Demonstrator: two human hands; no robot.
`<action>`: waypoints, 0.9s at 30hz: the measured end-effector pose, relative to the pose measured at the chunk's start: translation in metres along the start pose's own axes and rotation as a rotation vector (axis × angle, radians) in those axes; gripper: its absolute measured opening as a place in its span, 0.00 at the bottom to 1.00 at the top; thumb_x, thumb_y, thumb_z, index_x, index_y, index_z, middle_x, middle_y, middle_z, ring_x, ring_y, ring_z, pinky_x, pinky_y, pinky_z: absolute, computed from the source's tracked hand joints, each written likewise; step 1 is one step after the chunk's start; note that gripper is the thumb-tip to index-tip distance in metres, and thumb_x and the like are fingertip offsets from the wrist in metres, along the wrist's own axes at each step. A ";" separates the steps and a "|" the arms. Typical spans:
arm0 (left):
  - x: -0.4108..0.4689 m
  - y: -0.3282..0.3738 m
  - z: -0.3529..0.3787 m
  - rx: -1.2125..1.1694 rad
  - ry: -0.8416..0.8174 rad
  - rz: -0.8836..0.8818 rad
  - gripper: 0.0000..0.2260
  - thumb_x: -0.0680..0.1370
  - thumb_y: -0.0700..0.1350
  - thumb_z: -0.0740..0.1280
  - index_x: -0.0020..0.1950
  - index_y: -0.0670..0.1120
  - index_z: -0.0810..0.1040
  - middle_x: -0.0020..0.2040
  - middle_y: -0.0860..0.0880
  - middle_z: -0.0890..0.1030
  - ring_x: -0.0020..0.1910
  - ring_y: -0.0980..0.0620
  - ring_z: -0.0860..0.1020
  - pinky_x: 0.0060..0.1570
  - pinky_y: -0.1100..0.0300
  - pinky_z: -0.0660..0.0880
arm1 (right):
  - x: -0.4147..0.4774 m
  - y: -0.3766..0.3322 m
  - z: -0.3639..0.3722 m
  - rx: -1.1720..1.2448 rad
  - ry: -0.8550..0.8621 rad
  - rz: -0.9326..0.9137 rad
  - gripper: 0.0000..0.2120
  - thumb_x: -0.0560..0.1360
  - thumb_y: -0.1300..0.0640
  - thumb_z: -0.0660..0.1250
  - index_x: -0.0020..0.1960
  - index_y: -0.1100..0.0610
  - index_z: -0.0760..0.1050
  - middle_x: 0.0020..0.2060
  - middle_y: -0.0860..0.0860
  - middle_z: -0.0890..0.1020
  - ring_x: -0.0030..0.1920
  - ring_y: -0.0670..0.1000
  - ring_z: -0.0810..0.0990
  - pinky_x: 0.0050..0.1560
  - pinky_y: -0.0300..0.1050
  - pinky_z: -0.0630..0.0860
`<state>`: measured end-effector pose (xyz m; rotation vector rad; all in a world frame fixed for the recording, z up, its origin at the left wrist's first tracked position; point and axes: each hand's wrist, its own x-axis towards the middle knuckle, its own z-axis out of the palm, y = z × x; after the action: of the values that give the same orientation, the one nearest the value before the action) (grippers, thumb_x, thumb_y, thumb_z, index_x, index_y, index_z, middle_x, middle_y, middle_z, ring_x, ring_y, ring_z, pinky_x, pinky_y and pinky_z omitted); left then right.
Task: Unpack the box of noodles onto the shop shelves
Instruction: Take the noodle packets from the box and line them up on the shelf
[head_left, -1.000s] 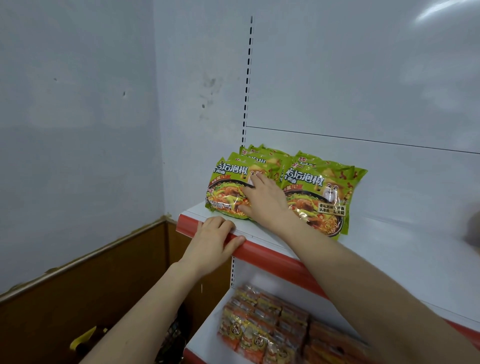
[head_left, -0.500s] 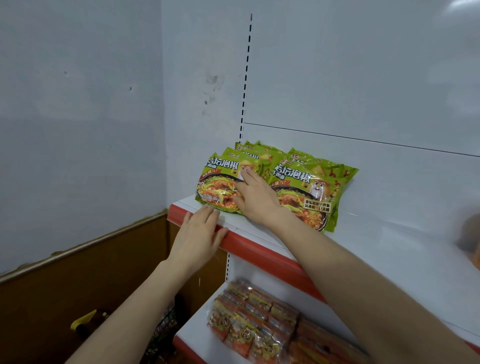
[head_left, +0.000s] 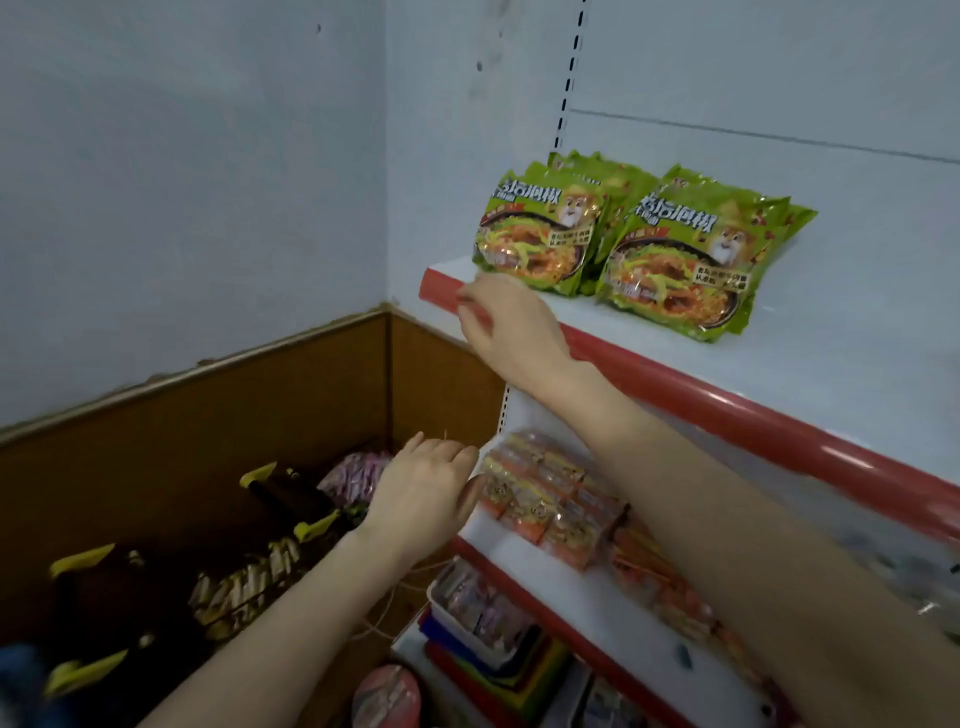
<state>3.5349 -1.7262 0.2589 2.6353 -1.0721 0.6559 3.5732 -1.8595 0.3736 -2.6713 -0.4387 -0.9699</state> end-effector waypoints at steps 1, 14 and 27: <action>-0.015 -0.005 0.005 -0.026 -0.046 -0.018 0.15 0.74 0.53 0.58 0.45 0.47 0.82 0.40 0.51 0.83 0.41 0.52 0.82 0.47 0.53 0.78 | -0.013 -0.009 0.011 0.020 -0.038 0.024 0.13 0.77 0.59 0.59 0.56 0.62 0.77 0.53 0.56 0.80 0.59 0.55 0.75 0.56 0.47 0.70; -0.228 -0.035 0.117 -0.239 -0.438 -0.207 0.12 0.77 0.47 0.61 0.51 0.40 0.79 0.43 0.42 0.81 0.43 0.41 0.79 0.40 0.52 0.77 | -0.269 -0.037 0.162 0.095 -0.580 0.511 0.12 0.78 0.59 0.58 0.53 0.64 0.77 0.46 0.59 0.82 0.46 0.59 0.79 0.44 0.53 0.77; -0.385 -0.016 0.335 -0.232 -0.789 -0.448 0.13 0.79 0.48 0.59 0.59 0.41 0.73 0.52 0.42 0.79 0.49 0.39 0.78 0.43 0.50 0.77 | -0.540 -0.009 0.325 0.106 -1.047 0.707 0.07 0.78 0.60 0.57 0.46 0.62 0.72 0.40 0.58 0.76 0.43 0.60 0.75 0.39 0.46 0.67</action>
<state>3.4085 -1.6028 -0.2203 2.7998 -0.5851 -0.6071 3.3626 -1.8414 -0.2199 -2.6683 0.2836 0.6536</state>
